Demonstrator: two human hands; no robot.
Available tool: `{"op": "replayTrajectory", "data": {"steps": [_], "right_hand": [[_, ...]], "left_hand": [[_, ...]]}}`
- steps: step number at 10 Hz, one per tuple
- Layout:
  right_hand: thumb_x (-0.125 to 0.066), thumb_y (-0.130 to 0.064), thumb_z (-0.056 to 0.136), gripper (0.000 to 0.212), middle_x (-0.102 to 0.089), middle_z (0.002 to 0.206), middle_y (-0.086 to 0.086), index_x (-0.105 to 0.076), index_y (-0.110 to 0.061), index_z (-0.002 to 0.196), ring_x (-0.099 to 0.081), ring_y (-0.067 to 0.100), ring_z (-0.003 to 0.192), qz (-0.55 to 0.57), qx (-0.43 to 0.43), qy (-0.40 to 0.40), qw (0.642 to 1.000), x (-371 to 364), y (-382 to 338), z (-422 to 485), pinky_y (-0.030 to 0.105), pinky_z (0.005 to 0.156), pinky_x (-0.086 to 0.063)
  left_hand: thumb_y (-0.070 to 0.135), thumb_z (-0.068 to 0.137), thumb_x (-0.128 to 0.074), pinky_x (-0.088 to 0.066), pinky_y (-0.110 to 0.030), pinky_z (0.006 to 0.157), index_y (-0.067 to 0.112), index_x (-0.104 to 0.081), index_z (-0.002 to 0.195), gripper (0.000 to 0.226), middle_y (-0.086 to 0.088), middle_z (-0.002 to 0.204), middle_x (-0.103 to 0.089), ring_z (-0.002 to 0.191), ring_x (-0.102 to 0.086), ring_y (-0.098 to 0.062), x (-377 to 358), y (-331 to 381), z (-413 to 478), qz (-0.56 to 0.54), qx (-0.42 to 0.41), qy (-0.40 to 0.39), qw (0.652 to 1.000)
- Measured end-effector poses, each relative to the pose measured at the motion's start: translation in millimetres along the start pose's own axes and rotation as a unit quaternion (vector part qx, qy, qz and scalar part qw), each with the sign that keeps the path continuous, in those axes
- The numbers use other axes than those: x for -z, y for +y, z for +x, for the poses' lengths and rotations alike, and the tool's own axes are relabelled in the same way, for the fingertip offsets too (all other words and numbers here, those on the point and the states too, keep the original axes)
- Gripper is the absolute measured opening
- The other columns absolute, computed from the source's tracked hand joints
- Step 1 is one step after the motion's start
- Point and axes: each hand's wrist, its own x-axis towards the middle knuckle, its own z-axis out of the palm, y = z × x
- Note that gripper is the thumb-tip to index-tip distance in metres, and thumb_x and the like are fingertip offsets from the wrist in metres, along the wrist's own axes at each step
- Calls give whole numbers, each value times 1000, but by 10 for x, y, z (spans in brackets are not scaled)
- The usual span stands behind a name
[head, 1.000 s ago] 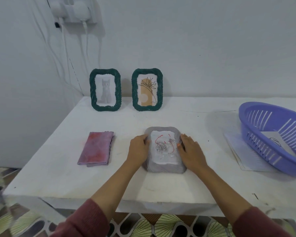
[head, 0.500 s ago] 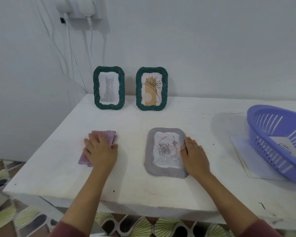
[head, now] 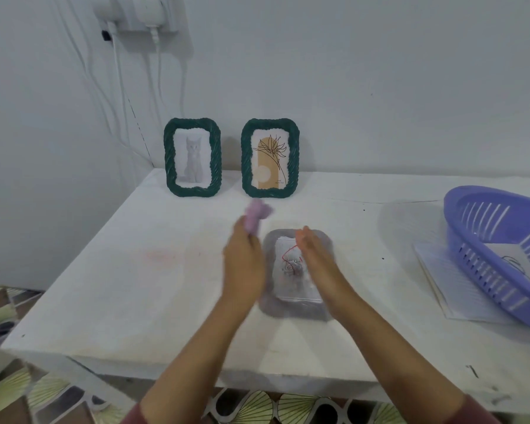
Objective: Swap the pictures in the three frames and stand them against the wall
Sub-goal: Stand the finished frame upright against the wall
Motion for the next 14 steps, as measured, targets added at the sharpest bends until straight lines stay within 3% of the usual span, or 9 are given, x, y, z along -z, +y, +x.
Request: {"op": "replayTrajectory", "data": {"steps": [1,2,3,4,6,7,9,11,14], "right_hand": [[-44,-39,94,43,-53,136,1,-44,-21,133,-54,11,119,228,-90,55,968,-34,-43,-113,20,98,-45],[-48,-25,93,28,-68,96,12,-59,-7,110,-64,24,92,389,-77,56,916,-27,-101,124,32,76,-55],[-47,-20,94,15,-65,85,6,-60,-13,95,-62,21,86,359,8,154,921,461,-107,233,31,75,-51],[-45,-18,94,13,-59,84,-1,-58,-16,97,-54,17,83,0,96,200,975,541,-137,373,24,65,-41],[-43,-24,94,39,-50,137,7,-44,-14,131,-45,23,126,-532,169,9,830,339,334,682,36,107,-30],[-37,-35,93,51,-34,151,1,-35,-19,141,-28,17,141,-551,214,-37,806,258,446,646,33,116,-13],[-35,-43,88,47,-54,135,-6,-57,-26,125,-47,7,125,-527,300,-167,777,635,574,198,22,110,-26],[-31,-49,85,59,-57,132,2,-53,-15,127,-50,22,125,-536,218,-70,813,547,421,730,29,108,-31],[-24,-55,89,55,-56,133,-8,-58,-27,123,-49,12,126,-553,290,-103,775,1046,547,546,25,105,-20]], "left_hand": [[11,96,-34,-38,-3,83,27,-57,107,30,16,91,-57,87,-56,9,-263,354,-185,192,126,-154,961],[21,97,-38,-42,-17,92,17,-64,97,26,3,96,-67,100,-59,-5,-488,383,-117,-338,178,12,924],[23,100,-32,-25,-12,108,28,-54,124,33,13,129,-51,124,-40,7,-370,-36,27,-188,96,-114,971],[24,100,-29,-12,-30,118,18,-31,144,44,-5,154,-25,143,-19,-19,-484,-411,158,30,76,-157,984],[24,99,-29,-17,-37,117,26,-32,143,44,0,152,-31,141,-27,-19,-651,-596,125,119,65,-167,977],[23,98,-31,-13,-34,117,24,-27,145,46,1,154,-27,142,-24,-18,-654,-588,117,132,62,-164,976],[21,99,-27,-11,-32,117,22,-27,145,46,1,154,-27,143,-23,-18,-647,-618,133,141,51,-177,973],[23,99,-29,-12,-31,117,21,-29,144,45,2,154,-27,142,-24,-16,-659,-663,151,144,33,-184,972],[23,100,-28,-14,-32,118,22,-31,144,44,3,153,-30,142,-25,-16,-671,-645,150,135,39,-169,976]]}}
